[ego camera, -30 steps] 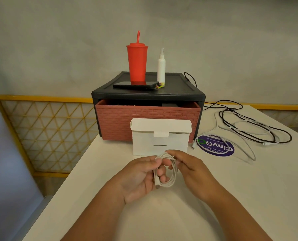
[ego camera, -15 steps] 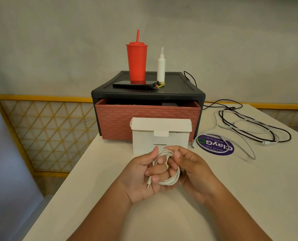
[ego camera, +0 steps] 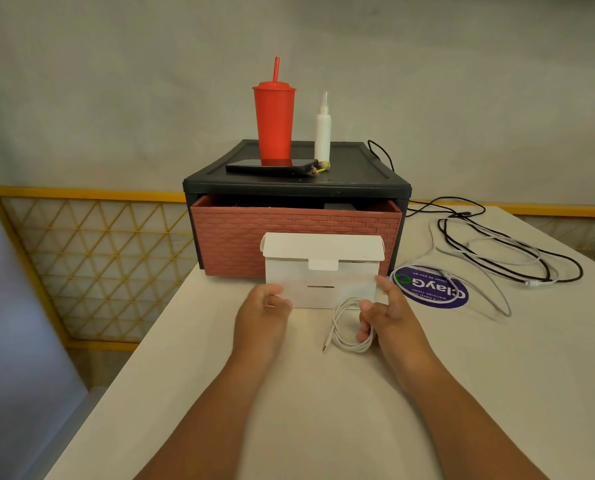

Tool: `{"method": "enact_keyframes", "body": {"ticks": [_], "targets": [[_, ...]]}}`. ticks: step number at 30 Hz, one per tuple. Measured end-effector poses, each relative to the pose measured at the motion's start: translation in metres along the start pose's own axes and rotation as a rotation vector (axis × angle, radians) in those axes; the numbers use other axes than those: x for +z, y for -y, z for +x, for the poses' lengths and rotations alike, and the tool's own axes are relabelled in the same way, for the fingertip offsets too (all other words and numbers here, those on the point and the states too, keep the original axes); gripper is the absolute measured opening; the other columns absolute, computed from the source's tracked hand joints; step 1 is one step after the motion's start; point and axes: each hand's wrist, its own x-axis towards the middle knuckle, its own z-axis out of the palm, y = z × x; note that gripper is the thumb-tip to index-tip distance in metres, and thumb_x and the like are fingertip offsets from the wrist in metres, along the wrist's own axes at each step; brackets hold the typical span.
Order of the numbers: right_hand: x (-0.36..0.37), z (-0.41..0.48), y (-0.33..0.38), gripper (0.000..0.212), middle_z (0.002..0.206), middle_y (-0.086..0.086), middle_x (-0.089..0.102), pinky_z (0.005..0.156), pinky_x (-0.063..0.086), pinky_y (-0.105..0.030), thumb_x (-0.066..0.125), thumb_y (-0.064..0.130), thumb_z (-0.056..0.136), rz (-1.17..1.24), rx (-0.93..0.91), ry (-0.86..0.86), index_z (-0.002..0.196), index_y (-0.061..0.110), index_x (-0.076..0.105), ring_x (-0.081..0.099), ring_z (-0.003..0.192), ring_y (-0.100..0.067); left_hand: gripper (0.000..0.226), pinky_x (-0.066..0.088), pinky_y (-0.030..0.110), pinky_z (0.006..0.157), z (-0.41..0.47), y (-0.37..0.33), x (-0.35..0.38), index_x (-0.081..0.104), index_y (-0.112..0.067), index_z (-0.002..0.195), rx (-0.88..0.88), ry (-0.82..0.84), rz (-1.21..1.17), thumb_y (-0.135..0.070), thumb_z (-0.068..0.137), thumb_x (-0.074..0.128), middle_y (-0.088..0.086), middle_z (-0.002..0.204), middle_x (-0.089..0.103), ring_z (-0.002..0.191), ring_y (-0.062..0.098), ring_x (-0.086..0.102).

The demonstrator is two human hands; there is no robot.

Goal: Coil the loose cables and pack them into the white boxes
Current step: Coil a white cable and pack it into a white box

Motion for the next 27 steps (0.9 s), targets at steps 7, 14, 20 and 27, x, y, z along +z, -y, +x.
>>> {"method": "enact_keyframes", "body": {"ticks": [7, 14, 20, 27], "targets": [[-0.007, 0.008, -0.001, 0.052, 0.061, -0.002, 0.048, 0.065, 0.043, -0.026, 0.046, 0.013, 0.096, 0.036, 0.07, 0.01, 0.145, 0.019, 0.03, 0.05, 0.05, -0.011, 0.053, 0.038, 0.022, 0.082, 0.011, 0.001, -0.002, 0.044, -0.024, 0.131, 0.049, -0.034, -0.044, -0.007, 0.083, 0.061, -0.005, 0.12, 0.05, 0.101, 0.012, 0.053], [-0.008, 0.008, 0.002, 0.03, 0.051, -0.001, 0.047, 0.057, 0.042, -0.027, 0.046, 0.009, 0.095, 0.107, 0.081, -0.065, 0.124, 0.01, 0.055, 0.047, 0.047, -0.015, 0.038, 0.038, 0.015, 0.075, 0.007, -0.001, -0.004, 0.042, -0.025, 0.113, 0.079, 0.012, -0.152, -0.01, 0.085, 0.062, -0.017, 0.1, 0.055, 0.093, -0.001, 0.054], [-0.008, 0.0, 0.008, 0.022, 0.051, -0.004, 0.046, 0.059, 0.04, -0.027, 0.048, 0.007, 0.093, 0.122, 0.037, -0.188, 0.087, 0.019, 0.066, 0.044, 0.048, -0.018, 0.024, 0.034, 0.021, 0.06, 0.002, -0.009, -0.006, 0.035, -0.021, 0.083, 0.065, -0.056, -0.175, -0.026, 0.089, 0.058, -0.004, 0.08, 0.045, 0.072, 0.011, 0.044], [-0.011, -0.008, 0.011, 0.027, 0.043, 0.002, 0.048, 0.056, 0.039, -0.028, 0.052, 0.005, 0.09, 0.019, 0.019, -0.228, 0.072, 0.02, 0.064, 0.045, 0.04, -0.014, 0.031, 0.027, 0.016, 0.046, 0.0, -0.012, -0.009, 0.032, -0.017, 0.073, 0.033, -0.087, -0.246, -0.029, 0.093, 0.051, -0.003, 0.064, 0.029, 0.058, 0.012, 0.027]]}}
